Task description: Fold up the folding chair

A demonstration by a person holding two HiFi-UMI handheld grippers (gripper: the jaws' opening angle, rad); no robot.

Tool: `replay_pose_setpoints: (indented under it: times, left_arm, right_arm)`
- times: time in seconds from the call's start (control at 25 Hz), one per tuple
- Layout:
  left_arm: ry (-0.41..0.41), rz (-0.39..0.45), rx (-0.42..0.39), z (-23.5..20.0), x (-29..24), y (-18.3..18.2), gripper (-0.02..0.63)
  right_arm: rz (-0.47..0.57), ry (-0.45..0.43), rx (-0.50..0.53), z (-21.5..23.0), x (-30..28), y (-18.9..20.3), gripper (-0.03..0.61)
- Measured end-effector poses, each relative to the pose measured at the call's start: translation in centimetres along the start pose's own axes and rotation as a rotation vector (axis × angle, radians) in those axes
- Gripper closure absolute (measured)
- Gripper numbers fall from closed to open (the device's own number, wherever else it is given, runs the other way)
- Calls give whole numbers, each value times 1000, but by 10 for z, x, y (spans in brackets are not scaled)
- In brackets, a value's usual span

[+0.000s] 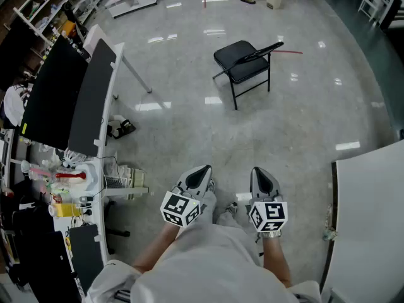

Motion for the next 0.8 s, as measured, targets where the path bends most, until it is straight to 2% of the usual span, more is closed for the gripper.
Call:
replay_pose_setpoints:
  times: [0.2, 0.4, 0.56, 0.8]
  left_arm:
    - [-9, 16, -6, 17, 8, 10, 603]
    - [47, 35, -22, 30, 2, 3, 603]
    - [72, 49, -50, 38, -4, -7, 603]
    - [-15, 115, 2, 25, 6, -17, 603]
  right_arm:
    - [26, -30, 59, -7, 17, 3, 577]
    - [39, 8, 91, -2, 32, -5, 577]
    - [46, 35, 71, 5, 41, -12, 577]
    - [76, 16, 42, 1, 40, -21, 577]
Point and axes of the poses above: the fingertips, and each gripper's own axes: x backward along the fingers, z to its right, y out of its underside, the point moved 2 cm from there along x, backward along the fingers, and after that the axes turned 6 degrees about y, right-handed, at the moved point
